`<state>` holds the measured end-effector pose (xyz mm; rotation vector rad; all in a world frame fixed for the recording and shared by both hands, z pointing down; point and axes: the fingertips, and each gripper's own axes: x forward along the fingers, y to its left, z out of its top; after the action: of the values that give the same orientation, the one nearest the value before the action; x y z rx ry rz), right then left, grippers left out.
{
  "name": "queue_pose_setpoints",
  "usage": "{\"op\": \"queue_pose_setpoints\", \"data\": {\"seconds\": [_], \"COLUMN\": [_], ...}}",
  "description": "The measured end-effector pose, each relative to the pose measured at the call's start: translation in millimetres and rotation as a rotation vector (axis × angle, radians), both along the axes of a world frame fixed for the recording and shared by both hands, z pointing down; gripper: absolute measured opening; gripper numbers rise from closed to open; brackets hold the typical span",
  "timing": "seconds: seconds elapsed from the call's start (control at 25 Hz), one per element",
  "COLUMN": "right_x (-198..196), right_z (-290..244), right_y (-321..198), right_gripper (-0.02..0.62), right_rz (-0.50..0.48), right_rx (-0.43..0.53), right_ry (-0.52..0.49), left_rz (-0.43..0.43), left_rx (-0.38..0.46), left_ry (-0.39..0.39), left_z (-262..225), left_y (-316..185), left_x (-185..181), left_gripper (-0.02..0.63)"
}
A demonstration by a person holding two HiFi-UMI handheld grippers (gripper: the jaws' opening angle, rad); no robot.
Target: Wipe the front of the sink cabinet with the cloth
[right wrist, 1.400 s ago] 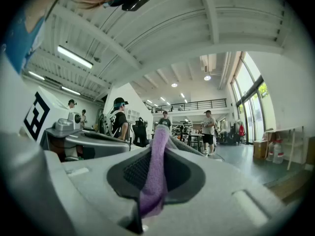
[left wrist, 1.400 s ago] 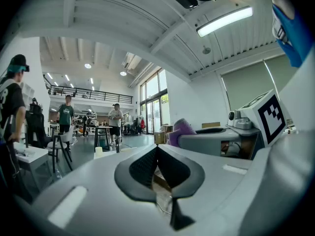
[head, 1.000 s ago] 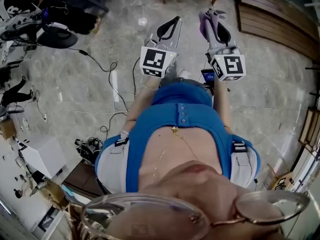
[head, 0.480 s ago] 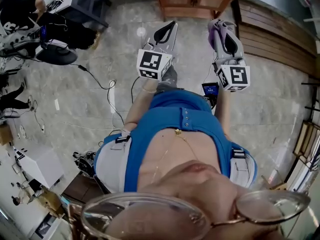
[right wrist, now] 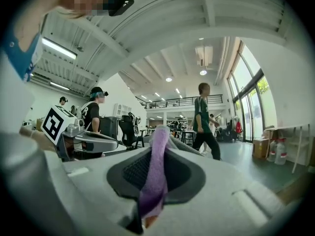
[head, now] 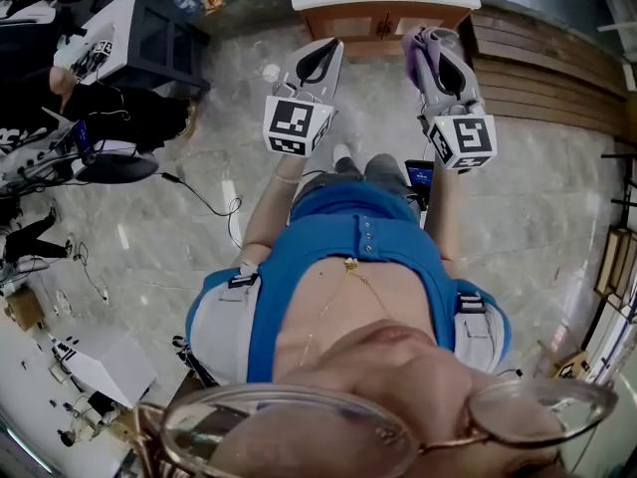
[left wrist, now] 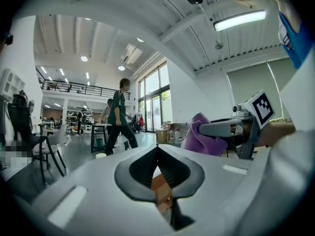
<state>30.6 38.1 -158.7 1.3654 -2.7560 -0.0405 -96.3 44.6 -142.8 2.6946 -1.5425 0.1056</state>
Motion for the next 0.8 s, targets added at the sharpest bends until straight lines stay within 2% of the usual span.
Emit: {"op": "queue_pose_setpoints", "data": {"seconds": [0.24,0.4,0.48,0.68,0.8], "right_x": [-23.4,-39.6,-45.1,-52.7,-44.3], "right_z": [16.5,34.1,46.3,92.6,124.9], "right_y": [-48.3,-90.3,-112.9,-171.9,-204.5], "right_gripper": [0.052,0.052,0.052,0.052,0.052], "right_rz": [-0.03,-0.082,-0.107,-0.186,-0.253], "right_rx": [-0.044,-0.082,-0.098,-0.131,-0.122], "right_ry": [0.021,0.014,0.008,0.017,0.034], "left_rz": [-0.027,-0.027,-0.035,-0.066,-0.095], "left_rx": [-0.011,-0.059,-0.083,-0.14,-0.137], "left_ry": [0.008,0.043,0.03,0.06,0.043], "left_z": [11.8,27.4,40.6,83.6,122.5], "left_y": [-43.0,-78.9,-99.9,-160.3,-197.4], "left_x": [-23.7,-26.6,-25.0,-20.2,-7.6], "left_gripper": [0.0,0.0,0.0,0.0,0.0]}}
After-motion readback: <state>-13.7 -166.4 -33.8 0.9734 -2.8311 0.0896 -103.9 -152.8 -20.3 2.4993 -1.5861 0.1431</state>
